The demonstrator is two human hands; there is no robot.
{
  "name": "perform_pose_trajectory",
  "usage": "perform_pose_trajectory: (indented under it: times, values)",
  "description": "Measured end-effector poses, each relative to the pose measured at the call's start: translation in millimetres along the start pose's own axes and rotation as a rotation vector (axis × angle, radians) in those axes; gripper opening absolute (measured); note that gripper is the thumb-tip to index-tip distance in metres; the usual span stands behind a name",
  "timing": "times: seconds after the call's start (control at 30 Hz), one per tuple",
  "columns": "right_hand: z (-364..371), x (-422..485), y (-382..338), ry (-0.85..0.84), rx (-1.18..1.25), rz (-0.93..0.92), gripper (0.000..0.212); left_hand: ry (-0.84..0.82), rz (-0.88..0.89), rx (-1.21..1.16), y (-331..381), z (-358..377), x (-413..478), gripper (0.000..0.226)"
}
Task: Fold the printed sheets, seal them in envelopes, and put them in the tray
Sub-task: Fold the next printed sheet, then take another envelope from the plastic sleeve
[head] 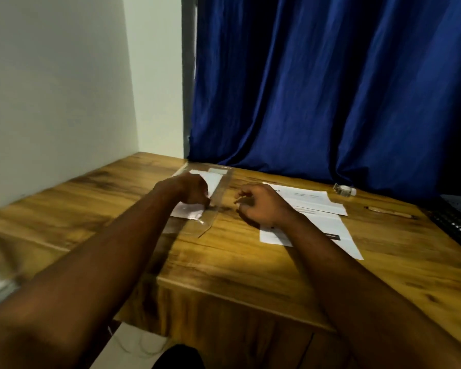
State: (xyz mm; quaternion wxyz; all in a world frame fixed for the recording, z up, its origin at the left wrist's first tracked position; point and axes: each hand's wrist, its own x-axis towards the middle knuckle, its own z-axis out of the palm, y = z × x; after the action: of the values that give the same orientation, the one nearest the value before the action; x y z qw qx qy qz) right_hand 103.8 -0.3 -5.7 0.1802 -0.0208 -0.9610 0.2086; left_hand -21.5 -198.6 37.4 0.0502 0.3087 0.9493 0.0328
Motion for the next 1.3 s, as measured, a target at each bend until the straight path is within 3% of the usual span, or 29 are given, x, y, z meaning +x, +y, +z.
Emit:
perform_pose_trajectory:
  times: [0.4,0.6,0.77,0.83,0.93,1.03,1.13,1.3]
  values:
    - [19.7,-2.9,-36.2,-0.047,0.044,-0.046,0.018,-0.328,0.116,-0.303,-28.1,2.4,-11.3,0.107]
    - [16.9,-16.0,-38.3,0.030,0.119,-0.055,0.019,-0.274,0.176,-0.269,-32.2,1.4,-4.8,0.074]
    - [20.9,-16.7,-41.8,0.221,0.073,-0.290,0.018,-0.060,0.236,-0.441,-37.0,3.4,0.6,0.016]
    - [21.0,-16.9,-47.9,0.280,-0.005,-0.377,0.024,-0.017,0.216,-0.469,-36.6,2.2,1.4,0.005]
    - [20.9,-17.6,-57.2,0.159,-0.190,-0.364,0.031,-0.032,0.194,-0.477,-35.0,1.2,1.7,0.013]
    - [23.5,-15.0,-60.0,-0.004,-0.347,-0.220,0.031,-0.047,0.184,-0.487,-34.9,3.4,2.8,0.019]
    - [26.4,-10.7,-62.4,-0.027,-0.374,-0.102,0.035,-0.056,0.176,-0.506,-36.0,6.1,5.2,0.017]
    - [31.6,-2.2,-71.9,0.000,-0.458,-0.126,0.030,-0.076,0.173,-0.529,-37.1,5.6,6.8,0.013]
